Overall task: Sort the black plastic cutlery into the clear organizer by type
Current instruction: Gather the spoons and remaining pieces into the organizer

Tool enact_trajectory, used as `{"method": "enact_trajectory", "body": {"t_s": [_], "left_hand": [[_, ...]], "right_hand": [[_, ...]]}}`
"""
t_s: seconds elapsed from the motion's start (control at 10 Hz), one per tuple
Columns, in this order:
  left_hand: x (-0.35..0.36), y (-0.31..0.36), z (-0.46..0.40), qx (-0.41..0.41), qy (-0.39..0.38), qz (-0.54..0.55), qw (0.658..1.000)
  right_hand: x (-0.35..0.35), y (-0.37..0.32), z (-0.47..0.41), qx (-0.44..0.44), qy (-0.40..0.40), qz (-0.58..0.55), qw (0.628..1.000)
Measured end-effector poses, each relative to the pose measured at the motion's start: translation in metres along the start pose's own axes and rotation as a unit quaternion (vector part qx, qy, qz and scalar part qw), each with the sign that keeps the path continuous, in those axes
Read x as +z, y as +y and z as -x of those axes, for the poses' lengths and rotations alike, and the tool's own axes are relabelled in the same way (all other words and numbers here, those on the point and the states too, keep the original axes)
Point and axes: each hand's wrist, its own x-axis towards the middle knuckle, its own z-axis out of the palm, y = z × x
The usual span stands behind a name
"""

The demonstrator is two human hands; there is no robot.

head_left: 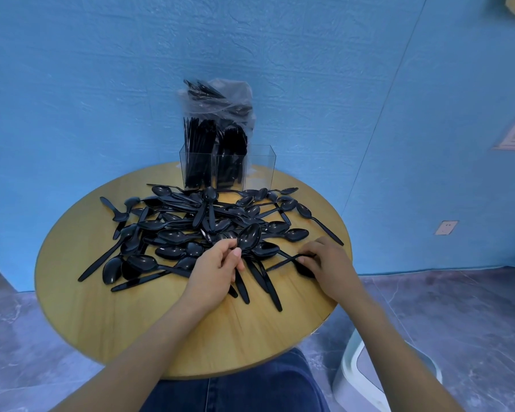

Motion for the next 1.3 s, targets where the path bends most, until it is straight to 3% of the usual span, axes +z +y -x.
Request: {"method": "enact_trajectory", "body": {"t_s": [0.4,0.7,1.0,1.2,1.3], "left_hand": [[-0.002,0.008,0.001,-0.008,-0.003,0.000,1.000],[-0.003,0.030,-0.014,-0.044,-0.019,0.030,0.998],[-0.045,0.045,-0.033,-0.146,-0.070,0.135,0.978],[-0.058,0.045,-0.033,-0.128,-0.205,0.056,0.969],[-0.060,0.038,-0.031,-0.107,-0.232,0.047,0.966]], "right_hand": [[-0.006,0.009,0.014,0.000,0.098,-0.057,0.994],[-0.033,0.005,0.019,-0.117,0.271,-0.082,0.952],[-0.028,-0.020,-0.002,-0.275,0.160,-0.115,0.941],[-0.019,-0.036,-0.021,-0.335,0.093,-0.068,0.935],[-0.016,-0.037,-0.027,-0.331,0.071,-0.087,0.937]]}}
